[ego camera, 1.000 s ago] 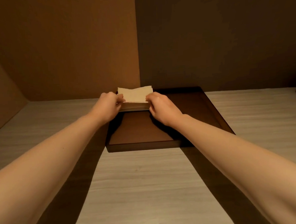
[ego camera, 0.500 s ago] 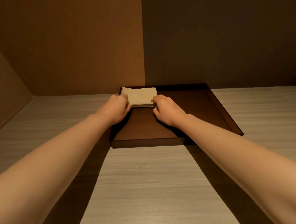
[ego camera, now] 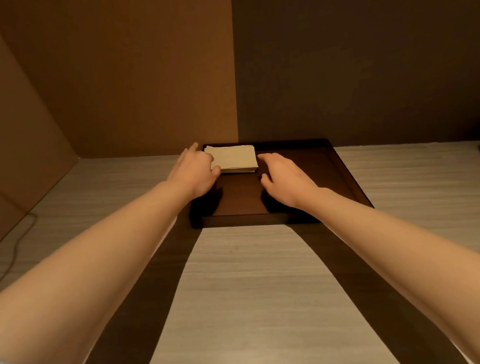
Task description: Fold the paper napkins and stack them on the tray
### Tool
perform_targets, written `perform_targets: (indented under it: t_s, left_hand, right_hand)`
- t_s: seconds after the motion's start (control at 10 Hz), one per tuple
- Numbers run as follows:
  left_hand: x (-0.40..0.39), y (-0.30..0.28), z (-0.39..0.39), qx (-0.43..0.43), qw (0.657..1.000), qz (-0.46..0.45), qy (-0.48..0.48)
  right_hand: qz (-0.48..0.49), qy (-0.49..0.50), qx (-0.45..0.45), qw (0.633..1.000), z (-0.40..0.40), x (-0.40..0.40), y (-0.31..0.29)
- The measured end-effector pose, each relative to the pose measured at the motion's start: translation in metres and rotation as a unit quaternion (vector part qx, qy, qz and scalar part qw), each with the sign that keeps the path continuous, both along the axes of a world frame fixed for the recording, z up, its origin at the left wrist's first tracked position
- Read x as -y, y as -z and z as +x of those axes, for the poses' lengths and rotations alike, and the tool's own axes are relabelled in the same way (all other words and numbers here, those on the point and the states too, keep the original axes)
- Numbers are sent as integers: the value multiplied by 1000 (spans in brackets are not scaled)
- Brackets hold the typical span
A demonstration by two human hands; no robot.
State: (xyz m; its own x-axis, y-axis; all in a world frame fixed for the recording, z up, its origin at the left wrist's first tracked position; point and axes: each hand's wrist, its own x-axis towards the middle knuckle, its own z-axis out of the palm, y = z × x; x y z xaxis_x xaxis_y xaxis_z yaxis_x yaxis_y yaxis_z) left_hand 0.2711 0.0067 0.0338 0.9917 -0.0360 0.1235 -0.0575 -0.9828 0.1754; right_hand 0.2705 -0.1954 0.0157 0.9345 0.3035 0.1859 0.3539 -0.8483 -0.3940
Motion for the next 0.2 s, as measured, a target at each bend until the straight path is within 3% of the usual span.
perform_targets:
  t_s: [0.2]
  left_hand:
    - [29, 6, -89, 78, 989, -124, 31]
  right_hand:
    - [77, 32, -1, 997, -84, 21, -13]
